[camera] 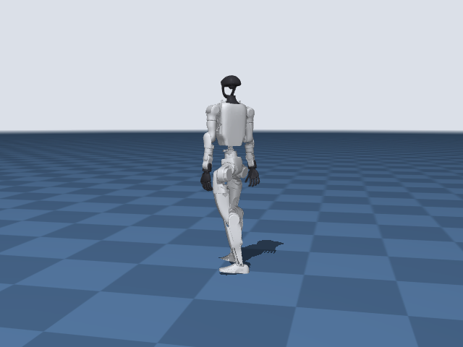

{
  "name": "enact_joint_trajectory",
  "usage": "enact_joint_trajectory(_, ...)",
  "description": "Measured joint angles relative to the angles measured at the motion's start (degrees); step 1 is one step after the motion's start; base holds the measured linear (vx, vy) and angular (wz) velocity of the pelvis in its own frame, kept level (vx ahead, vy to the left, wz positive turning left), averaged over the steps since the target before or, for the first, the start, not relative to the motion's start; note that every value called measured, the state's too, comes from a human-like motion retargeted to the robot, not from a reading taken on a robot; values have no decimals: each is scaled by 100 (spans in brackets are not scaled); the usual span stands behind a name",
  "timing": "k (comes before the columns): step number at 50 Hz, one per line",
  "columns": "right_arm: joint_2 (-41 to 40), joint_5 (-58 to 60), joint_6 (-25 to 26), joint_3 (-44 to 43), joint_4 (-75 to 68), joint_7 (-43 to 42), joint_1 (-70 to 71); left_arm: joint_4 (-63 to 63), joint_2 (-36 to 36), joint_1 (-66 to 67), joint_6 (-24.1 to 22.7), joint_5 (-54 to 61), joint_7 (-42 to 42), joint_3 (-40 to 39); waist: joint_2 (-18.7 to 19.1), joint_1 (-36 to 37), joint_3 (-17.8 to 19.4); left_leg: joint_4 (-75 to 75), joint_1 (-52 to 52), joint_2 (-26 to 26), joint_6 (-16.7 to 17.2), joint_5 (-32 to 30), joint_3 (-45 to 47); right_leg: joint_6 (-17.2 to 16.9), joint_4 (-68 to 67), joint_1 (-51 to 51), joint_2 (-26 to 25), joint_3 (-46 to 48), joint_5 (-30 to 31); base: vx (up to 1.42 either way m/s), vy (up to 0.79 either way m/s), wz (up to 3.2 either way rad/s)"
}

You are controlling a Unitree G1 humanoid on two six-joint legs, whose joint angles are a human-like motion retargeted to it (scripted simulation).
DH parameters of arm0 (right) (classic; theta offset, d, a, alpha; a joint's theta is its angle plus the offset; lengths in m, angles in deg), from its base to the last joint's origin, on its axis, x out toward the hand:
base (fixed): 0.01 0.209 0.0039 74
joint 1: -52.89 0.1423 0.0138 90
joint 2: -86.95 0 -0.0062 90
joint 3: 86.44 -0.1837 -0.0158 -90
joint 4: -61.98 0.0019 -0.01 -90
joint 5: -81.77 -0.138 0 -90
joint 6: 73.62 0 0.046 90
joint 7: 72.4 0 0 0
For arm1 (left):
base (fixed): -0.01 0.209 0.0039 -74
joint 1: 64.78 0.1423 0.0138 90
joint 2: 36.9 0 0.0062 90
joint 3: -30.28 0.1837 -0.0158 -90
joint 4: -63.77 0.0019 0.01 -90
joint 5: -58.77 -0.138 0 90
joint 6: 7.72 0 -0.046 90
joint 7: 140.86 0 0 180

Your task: In place motions

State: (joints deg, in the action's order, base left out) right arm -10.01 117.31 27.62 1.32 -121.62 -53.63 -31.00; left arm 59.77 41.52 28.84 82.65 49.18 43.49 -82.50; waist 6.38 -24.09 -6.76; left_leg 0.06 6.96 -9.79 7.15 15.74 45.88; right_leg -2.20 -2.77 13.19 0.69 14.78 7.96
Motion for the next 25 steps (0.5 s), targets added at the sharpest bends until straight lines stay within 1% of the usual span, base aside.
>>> enact_joint_trajectory(7, 22, -68, -9, -29, 2, 1, -102, 204, -12, 186, 83, -170, 73, 74, -72, 233, 7, -3, -78, 88, -57, -91, -269, -41, 5, -165, 197, 345, -96, 8, 6, 50)
enact_joint_trajectory(15, -24, -25, -47, 37, 99, 53, -279, 397, 80, 364, 241, -210, 28, 52, -208, 701, -24, 4, -286, 260, -151, -253, -931, -68, 46, -546, 500, 1087, -303, 18, 12, 98)
enact_joint_trajectory(25, -56, 141, -85, 129, 251, 123, -384, 478, 147, 366, 297, -148, -2, 32, -371, 1481, -128, 37, -684, 539, -220, -527, -1828, -119, 130, -1012, 792, 1987, -551, 19, 32, 110)
